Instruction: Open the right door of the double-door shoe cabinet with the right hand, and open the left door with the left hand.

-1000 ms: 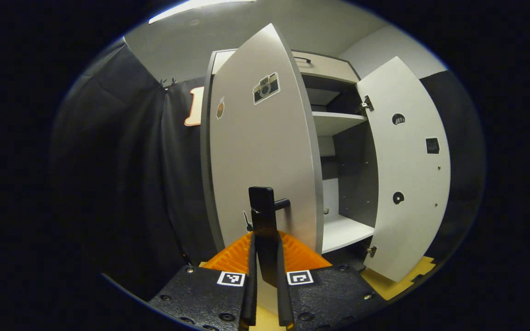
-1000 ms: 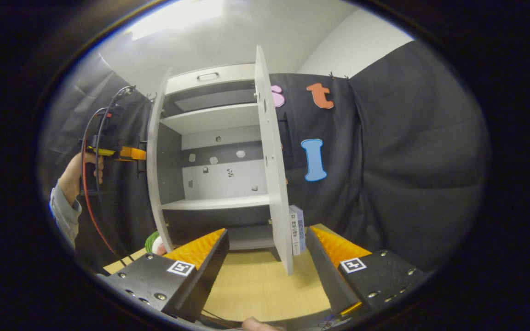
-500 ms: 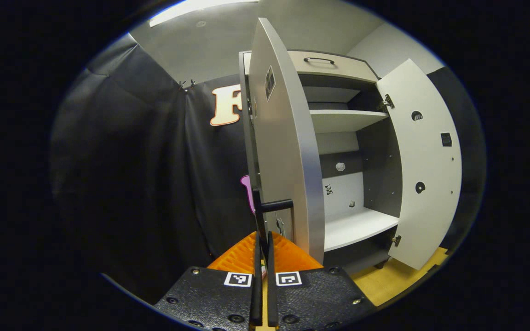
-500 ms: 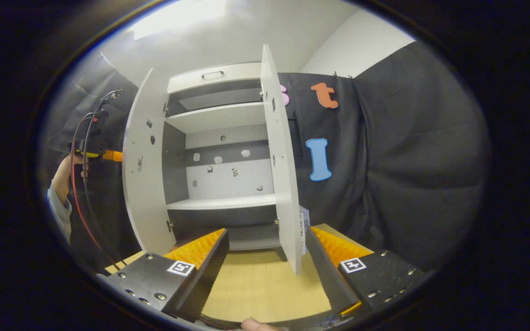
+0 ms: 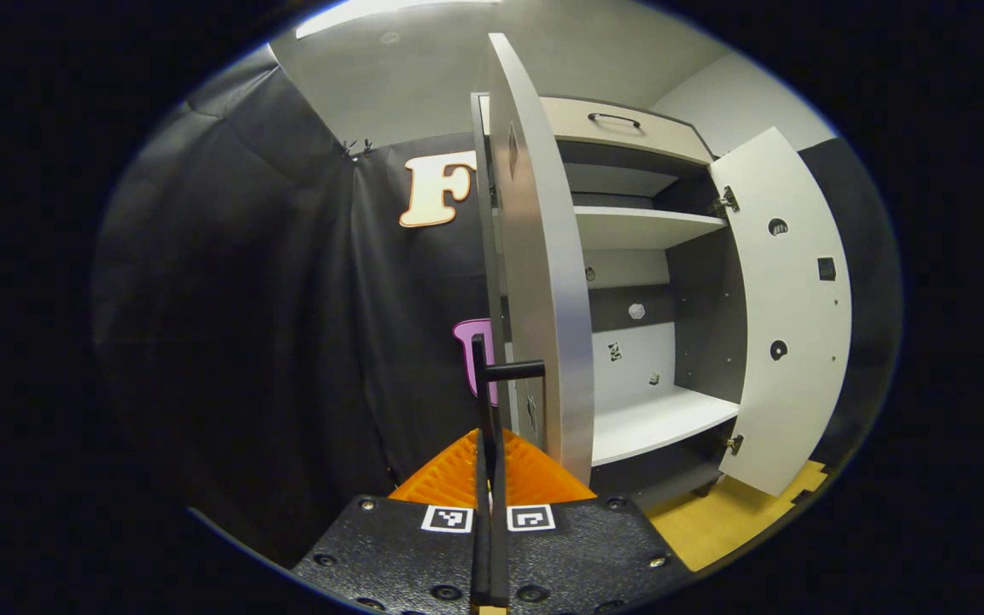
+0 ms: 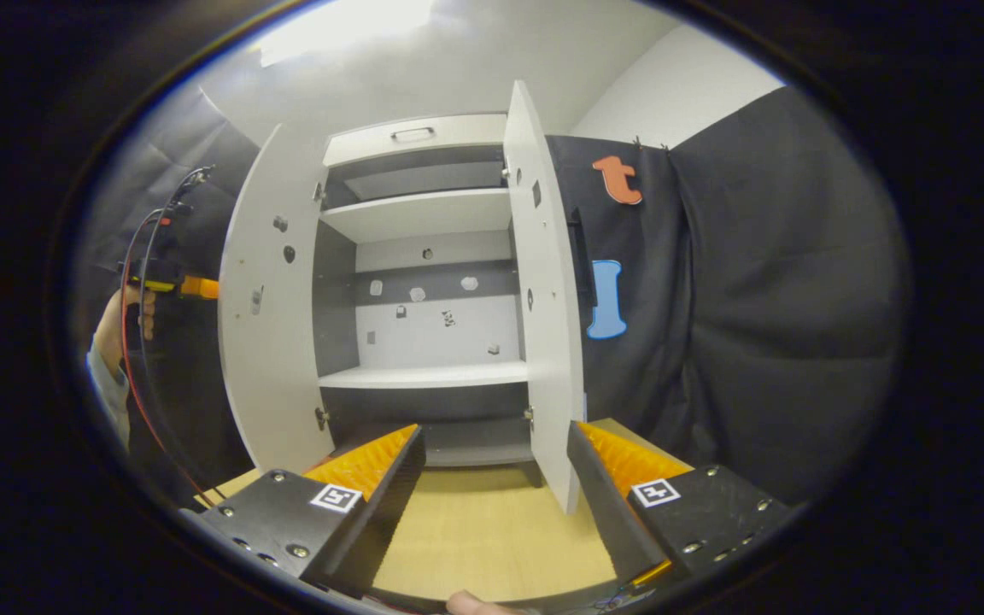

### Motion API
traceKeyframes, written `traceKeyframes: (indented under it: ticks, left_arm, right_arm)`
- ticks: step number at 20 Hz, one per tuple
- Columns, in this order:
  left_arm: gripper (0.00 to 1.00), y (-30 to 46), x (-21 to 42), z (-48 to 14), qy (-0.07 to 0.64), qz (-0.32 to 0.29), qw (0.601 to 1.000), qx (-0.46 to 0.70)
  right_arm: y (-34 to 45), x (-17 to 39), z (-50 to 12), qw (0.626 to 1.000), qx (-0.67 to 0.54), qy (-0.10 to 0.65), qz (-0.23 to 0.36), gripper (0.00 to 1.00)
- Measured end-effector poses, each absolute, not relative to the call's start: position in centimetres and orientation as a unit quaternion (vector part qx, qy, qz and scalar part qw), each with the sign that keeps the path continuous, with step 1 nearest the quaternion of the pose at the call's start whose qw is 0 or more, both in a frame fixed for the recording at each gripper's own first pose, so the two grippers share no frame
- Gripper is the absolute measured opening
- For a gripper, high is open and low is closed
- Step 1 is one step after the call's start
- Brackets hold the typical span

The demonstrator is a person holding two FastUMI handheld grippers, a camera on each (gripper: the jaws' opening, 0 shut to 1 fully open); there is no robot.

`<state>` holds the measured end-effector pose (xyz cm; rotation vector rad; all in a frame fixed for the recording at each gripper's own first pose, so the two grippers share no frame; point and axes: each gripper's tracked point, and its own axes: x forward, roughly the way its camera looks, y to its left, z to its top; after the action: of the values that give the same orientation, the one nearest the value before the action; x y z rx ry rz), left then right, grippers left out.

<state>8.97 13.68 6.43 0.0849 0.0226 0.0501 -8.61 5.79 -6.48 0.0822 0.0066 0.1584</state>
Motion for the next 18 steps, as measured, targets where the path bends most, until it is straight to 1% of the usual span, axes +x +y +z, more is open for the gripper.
traceKeyframes:
  ticks: [2,5,7,8,9,10,11,12,13,14,15,16,17,18]
  left_arm:
    - [0.0,13.5,8.6,6.6,0.008,0.024,0.999,0.034]
    - [0.01,13.6,7.9,6.6,0.007,0.042,0.999,0.022]
    - [0.05,12.2,5.6,6.9,-0.008,0.038,0.999,0.014]
    - [0.09,11.5,4.4,7.2,-0.019,0.035,0.999,0.007]
    - [0.1,10.9,3.8,7.5,-0.028,0.031,0.999,0.001]
    - [0.2,10.2,3.0,7.7,-0.036,0.028,0.999,-0.004]
    - [0.27,9.4,2.2,7.5,-0.039,0.026,0.999,-0.008]
    - [0.41,9.0,1.5,7.5,-0.039,0.03,0.999,-0.009]
    - [0.5,8.8,0.9,7.3,-0.039,0.037,0.998,-0.014]
    - [0.6,8.4,0.4,7.2,-0.038,0.041,0.998,-0.018]
    - [0.65,7.7,0.1,6.8,-0.034,0.04,0.998,-0.021]
    - [0.72,7.2,-0.1,6.4,-0.029,0.038,0.999,-0.022]
    - [0.74,6.7,0.0,5.9,-0.024,0.037,0.999,-0.022]
    - [0.85,6.4,0.2,5.4,-0.018,0.036,0.999,-0.022]
  right_arm:
    - [6.3,-8.5,-6.4,0.996,0.038,0.003,0.082,0.99]
    - [6.8,-8.2,-5.9,0.996,0.035,0.001,0.083,0.99]
    - [7.2,-8.0,-5.6,0.996,0.036,-0.001,0.086,0.99]
    - [7.4,-8.0,-5.4,0.996,0.035,-0.003,0.087,0.99]
    - [7.7,-8.1,-5.2,0.996,0.035,-0.004,0.088,0.99]
    - [8.0,-8.1,-5.1,0.995,0.033,-0.004,0.089,0.99]
    - [8.3,-8.2,-5.0,0.995,0.031,-0.004,0.089,0.99]
    - [8.5,-8.2,-4.6,0.995,0.03,-0.005,0.09,0.99]
    - [8.7,-8.2,-4.1,0.995,0.029,-0.008,0.091,0.99]
    - [9.0,-8.3,-3.7,0.995,0.028,-0.012,0.091,0.96]
    - [9.0,-8.5,-3.3,0.995,0.028,-0.016,0.092,0.96]
    - [9.2,-8.5,-2.9,0.995,0.028,-0.021,0.094,0.96]
    - [9.4,-8.6,-2.4,0.995,0.027,-0.025,0.095,0.96]
    - [9.6,-8.6,-2.0,0.995,0.026,-0.028,0.096,0.99]
